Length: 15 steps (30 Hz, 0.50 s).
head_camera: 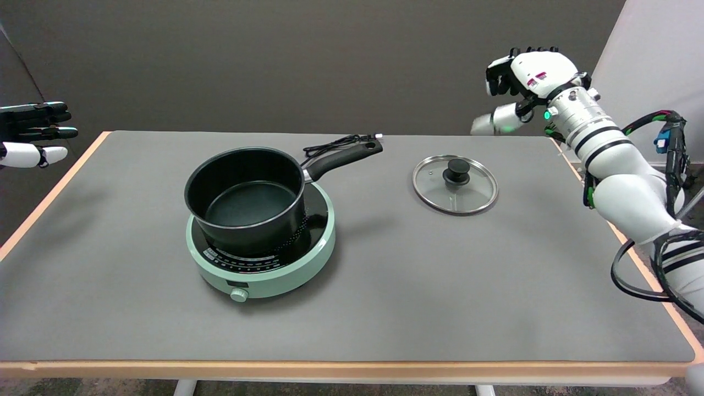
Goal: Pick up the pot lid.
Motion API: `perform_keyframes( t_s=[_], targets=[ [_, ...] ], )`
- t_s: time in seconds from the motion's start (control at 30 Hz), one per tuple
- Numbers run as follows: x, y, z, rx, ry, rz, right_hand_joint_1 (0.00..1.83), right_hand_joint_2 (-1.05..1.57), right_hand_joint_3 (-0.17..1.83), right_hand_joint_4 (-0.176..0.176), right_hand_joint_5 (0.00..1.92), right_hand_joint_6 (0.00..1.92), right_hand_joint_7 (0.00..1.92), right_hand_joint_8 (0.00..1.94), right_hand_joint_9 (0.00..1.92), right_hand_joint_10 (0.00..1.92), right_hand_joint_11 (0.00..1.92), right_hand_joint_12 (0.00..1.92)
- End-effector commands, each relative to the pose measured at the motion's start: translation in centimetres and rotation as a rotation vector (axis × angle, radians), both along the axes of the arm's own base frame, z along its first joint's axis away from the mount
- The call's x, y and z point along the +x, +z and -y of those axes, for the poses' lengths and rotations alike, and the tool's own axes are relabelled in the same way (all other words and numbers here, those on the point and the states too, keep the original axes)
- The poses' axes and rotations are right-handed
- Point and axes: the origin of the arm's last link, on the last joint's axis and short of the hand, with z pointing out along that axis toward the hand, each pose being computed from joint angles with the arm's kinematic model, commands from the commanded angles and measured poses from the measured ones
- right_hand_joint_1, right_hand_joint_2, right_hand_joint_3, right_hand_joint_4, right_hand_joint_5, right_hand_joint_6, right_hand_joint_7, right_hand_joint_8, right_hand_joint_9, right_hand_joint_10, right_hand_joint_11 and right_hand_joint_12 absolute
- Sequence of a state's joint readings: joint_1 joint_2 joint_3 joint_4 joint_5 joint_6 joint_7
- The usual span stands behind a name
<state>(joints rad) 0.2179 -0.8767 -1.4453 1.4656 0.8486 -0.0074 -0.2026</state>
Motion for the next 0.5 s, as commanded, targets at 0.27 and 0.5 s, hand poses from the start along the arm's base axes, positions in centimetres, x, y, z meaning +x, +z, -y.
perform_keyframes(
  t_s=[0.27,0.5],
  targets=[
    [-0.8,-0.5,2.0,0.034,-0.07,-0.045,0.92,1.1,0.26,0.176,0.77,1.33,0.93,0.56,0.86,0.8,0.58,1.16],
    [-1.4,-1.1,2.5,0.056,-0.112,-0.047,0.85,0.97,0.45,0.176,0.76,1.14,0.92,0.52,0.86,0.79,0.57,1.16]
  ],
)
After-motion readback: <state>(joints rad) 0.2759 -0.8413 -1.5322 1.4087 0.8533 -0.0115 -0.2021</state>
